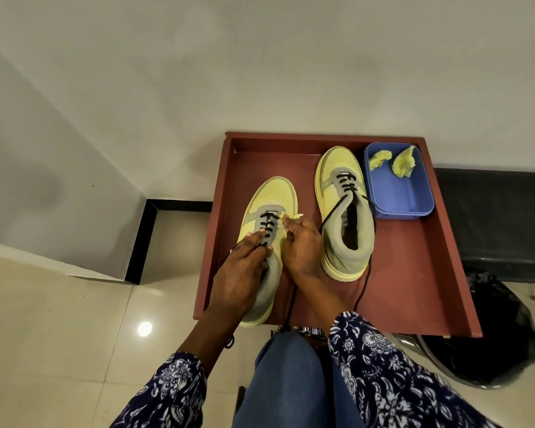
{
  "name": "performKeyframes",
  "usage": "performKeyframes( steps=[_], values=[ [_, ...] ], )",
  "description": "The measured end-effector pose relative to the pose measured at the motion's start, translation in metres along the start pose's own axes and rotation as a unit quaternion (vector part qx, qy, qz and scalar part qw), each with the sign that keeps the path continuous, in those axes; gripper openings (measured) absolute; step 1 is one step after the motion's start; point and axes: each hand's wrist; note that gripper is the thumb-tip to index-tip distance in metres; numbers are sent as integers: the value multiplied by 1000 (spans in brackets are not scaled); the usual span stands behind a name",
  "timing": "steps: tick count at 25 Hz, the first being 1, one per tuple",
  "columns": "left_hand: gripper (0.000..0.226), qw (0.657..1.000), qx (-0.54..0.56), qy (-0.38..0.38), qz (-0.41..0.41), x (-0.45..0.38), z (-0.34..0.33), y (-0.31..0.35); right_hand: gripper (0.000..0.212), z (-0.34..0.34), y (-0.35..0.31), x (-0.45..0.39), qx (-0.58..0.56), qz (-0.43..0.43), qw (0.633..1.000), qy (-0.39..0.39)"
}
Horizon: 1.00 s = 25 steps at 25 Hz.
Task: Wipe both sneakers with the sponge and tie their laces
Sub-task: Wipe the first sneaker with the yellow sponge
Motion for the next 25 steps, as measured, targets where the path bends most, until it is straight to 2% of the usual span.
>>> performKeyframes(
  steps=[5, 12, 17, 19, 22, 25],
  values=[
    [37, 1000, 0, -6, 9, 1, -1, -2, 40, 6, 4, 19, -7, -43, 998, -55],
    [39, 1000, 13, -8, 26, 2, -1, -2, 33, 17, -2, 30, -79, -130, 987, -45],
    [35, 1000, 1, -5, 15, 2, 1, 0, 32, 18, -14, -15, -44, -82, 996, -7],
    [34, 1000, 4, -6, 13, 1, 0, -1, 35, 14, -12, -32, -25, -37, 998, -34],
    [36, 1000, -1, -11, 9, 2, 0, -3, 40, 5, -1, -37, 21, 29, 992, -122],
    [38, 1000, -5, -16, 14, 2, 0, -2, 38, 1, 4, -24, 17, 27, 992, -119]
  ],
)
Point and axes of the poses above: each hand's wrist, its own x-axis away from the middle knuckle, its own z-axis out of the back of the hand, y = z × x, and after that the axes turned 15 degrees about z, right-handed
